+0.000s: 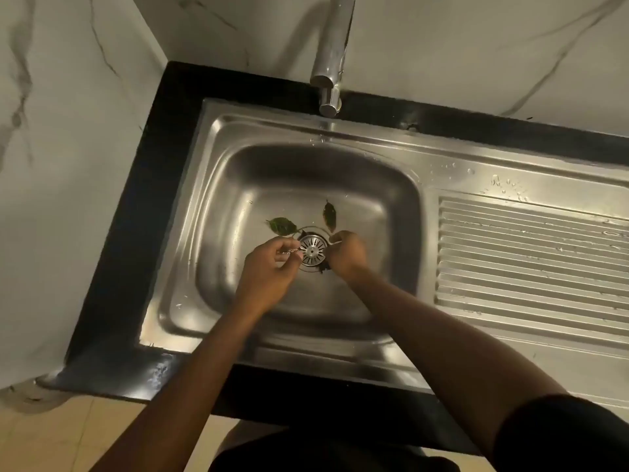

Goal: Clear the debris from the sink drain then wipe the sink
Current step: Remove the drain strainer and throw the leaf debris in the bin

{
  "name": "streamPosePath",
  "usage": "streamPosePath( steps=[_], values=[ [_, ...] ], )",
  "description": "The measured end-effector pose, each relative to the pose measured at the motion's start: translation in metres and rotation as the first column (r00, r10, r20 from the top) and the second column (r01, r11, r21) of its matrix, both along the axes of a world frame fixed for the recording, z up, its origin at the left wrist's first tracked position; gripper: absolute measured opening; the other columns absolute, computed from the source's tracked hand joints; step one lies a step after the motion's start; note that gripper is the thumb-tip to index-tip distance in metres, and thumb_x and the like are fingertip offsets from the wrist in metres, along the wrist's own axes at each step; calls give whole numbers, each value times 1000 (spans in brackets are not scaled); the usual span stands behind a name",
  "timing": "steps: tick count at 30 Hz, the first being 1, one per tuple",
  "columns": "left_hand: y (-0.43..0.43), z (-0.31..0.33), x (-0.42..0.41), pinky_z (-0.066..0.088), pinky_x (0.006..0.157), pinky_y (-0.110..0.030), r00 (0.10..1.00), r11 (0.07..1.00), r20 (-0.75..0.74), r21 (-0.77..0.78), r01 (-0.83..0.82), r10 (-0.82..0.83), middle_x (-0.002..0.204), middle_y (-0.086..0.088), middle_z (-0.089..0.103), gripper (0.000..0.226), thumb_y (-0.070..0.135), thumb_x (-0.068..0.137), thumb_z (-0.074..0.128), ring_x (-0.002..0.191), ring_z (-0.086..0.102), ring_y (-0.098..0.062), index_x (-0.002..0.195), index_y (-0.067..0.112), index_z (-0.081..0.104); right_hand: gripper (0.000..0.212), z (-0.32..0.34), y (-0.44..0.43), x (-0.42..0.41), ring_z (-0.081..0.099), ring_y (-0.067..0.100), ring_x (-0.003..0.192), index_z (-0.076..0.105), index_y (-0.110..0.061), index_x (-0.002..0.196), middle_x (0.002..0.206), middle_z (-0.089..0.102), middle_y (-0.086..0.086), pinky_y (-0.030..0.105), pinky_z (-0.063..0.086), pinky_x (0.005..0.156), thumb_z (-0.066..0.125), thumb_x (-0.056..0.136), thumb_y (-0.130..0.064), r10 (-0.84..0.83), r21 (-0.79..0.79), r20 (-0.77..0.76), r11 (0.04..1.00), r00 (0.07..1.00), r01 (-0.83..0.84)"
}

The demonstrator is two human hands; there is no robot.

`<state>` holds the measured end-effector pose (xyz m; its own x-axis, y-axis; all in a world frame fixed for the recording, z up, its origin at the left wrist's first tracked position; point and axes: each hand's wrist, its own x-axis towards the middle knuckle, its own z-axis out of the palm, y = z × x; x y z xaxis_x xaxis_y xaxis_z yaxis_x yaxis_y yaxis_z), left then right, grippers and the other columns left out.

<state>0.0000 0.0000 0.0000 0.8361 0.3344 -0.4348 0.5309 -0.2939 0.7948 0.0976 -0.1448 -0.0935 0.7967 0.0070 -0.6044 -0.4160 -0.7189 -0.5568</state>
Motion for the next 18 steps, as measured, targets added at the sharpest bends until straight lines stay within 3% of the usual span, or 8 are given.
streamPosePath(
  steps=[5,8,10,14,18],
  values=[
    [10,-2,4,51,87,-15,999,1000,-21,10,29,-29,121,6,78,19,22,98,71,109,71,-11,116,18,76,23,-4,10,5,62,24,78,69,-8,110,85,62,4,22,39,57,71,87,-9,169,-230,27,960,985,-158],
    [15,-4,6,53,91,-22,1000,1000,-17,5,25,-24,121,5,78,19,22,99,71,109,72,-13,116,17,76,29,-9,15,6,66,32,85,66,-8,116,100,69,12,29,43,63,71,88,-10,221,-316,45,928,974,-196],
    [18,-6,7,51,86,-15,1000,1000,-18,2,21,-21,120,5,78,18,22,99,71,108,71,-13,115,18,77,31,-14,17,6,69,34,93,65,-7,118,106,70,14,31,44,66,71,87,-7,233,-337,58,920,971,-200],
    [23,-9,7,45,77,1,1000,1000,-13,-6,20,-20,117,7,78,16,22,99,71,105,70,-10,113,19,77,30,-22,20,5,69,33,89,66,-7,116,101,70,13,31,46,65,69,87,-1,207,-342,78,924,975,-169],
    [26,-11,9,43,74,3,999,1000,-24,2,22,-22,116,8,78,15,24,99,70,103,69,-9,112,20,77,24,-27,21,9,67,28,83,69,-7,108,96,72,12,30,49,62,71,85,-3,132,-326,50,939,990,-108]
  ],
)
